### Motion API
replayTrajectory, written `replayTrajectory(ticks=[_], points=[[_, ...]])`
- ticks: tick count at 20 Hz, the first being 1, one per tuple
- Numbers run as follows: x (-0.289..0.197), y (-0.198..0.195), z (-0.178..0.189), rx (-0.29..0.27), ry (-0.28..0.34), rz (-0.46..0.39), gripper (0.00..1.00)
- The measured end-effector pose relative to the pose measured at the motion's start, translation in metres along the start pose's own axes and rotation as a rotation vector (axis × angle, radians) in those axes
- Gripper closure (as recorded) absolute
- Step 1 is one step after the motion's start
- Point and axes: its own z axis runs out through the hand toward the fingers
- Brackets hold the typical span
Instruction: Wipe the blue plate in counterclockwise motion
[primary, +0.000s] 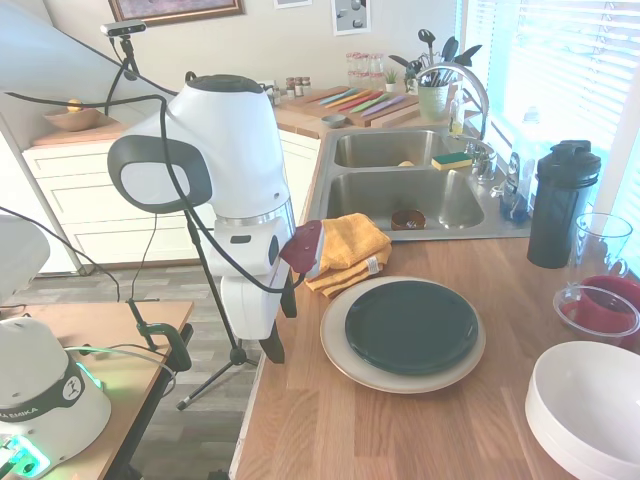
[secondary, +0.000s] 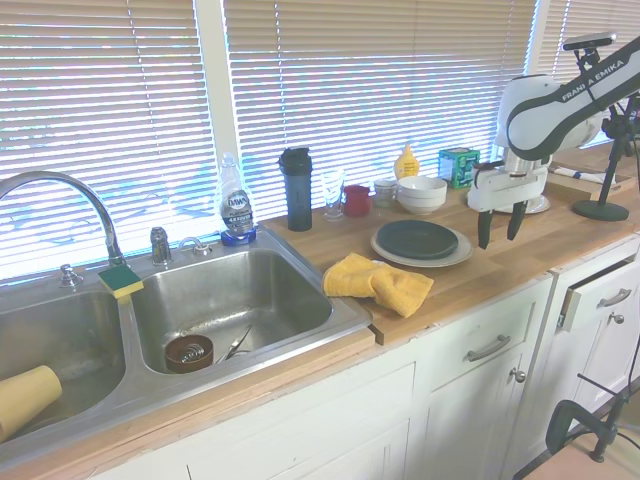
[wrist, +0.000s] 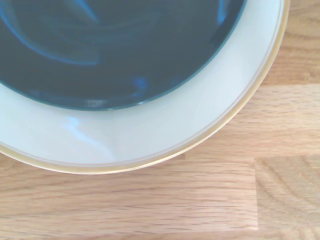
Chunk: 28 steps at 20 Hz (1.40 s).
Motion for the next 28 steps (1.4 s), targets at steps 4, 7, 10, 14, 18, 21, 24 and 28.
replayTrajectory(ticks=[4,7,10,14,18,21,24,28], points=[[-0.002,-0.003,-0.001,0.001,0.001,-0.008,0.0],[-0.008,-0.013,-0.007,0.007,0.012,-0.021,0.0],[-0.018,-0.026,-0.015,0.011,0.022,-0.027,0.0],[-0.032,-0.045,-0.03,0.011,0.038,-0.042,0.0],[-0.053,-0.067,-0.047,0.005,0.051,-0.067,0.0],[-0.071,-0.082,-0.06,0.002,0.067,-0.086,0.0],[-0.088,-0.095,-0.072,0.001,0.081,-0.106,0.0],[-0.11,-0.109,-0.084,0.002,0.09,-0.131,0.0]])
